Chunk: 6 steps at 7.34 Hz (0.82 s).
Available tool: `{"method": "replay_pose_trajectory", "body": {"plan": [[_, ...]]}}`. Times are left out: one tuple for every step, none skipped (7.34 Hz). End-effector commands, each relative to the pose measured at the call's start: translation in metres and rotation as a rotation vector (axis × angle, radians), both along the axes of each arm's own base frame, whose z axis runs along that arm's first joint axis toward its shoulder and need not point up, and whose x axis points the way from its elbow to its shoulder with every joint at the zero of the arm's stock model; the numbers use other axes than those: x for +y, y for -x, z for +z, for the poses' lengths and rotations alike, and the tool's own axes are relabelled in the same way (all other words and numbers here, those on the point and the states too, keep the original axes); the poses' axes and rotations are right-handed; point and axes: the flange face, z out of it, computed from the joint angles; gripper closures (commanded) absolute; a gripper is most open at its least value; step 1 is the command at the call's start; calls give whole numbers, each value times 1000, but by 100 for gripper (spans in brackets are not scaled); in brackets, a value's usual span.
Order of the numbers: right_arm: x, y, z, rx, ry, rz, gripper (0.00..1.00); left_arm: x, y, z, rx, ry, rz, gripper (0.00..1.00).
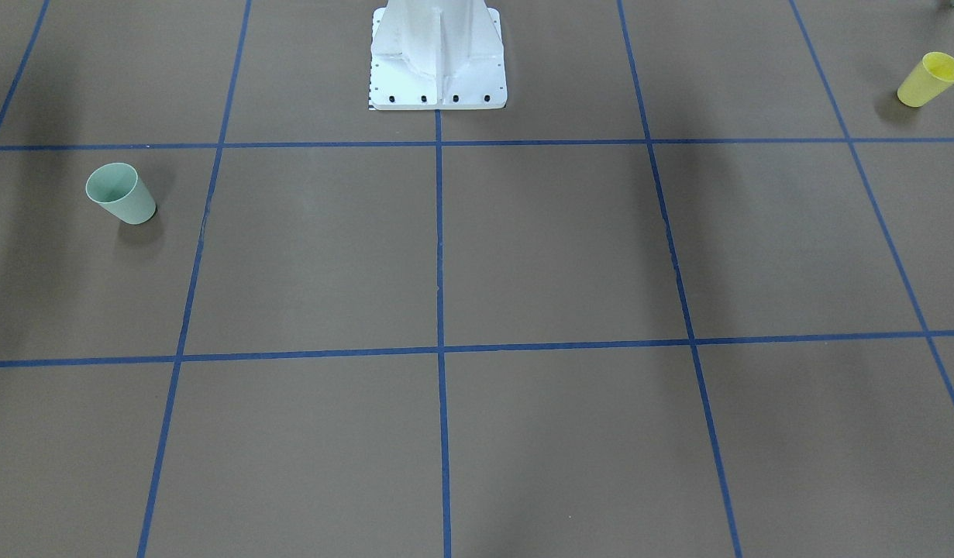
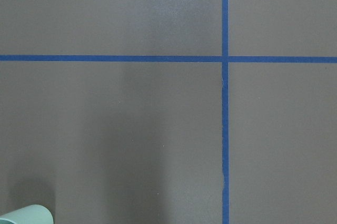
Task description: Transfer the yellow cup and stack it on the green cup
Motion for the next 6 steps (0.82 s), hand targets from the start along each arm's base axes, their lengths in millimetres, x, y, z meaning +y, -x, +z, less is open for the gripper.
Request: {"method": "replay_pose_trajectory", "body": {"plan": [[-2,0,-6,-3,-11,2,0,1,1,2,0,4,-1,0],[-3,-1,-5,-2,-10,3,0,1,1,2,-2,4,-2,0],[-3,0,-4,1,-9,2,0,4,1,3,-4,23,-16,0],[-3,-1,-3,3,-7,4,0,5,7,1,-68,87,-138,0],[-2,-1,-5,3,-10,4,0,22,5,-1,-153,127,-224,0],[-1,-1,-6,1,-12,4,0,48,11,-12,-228,113,-272,0]]}}
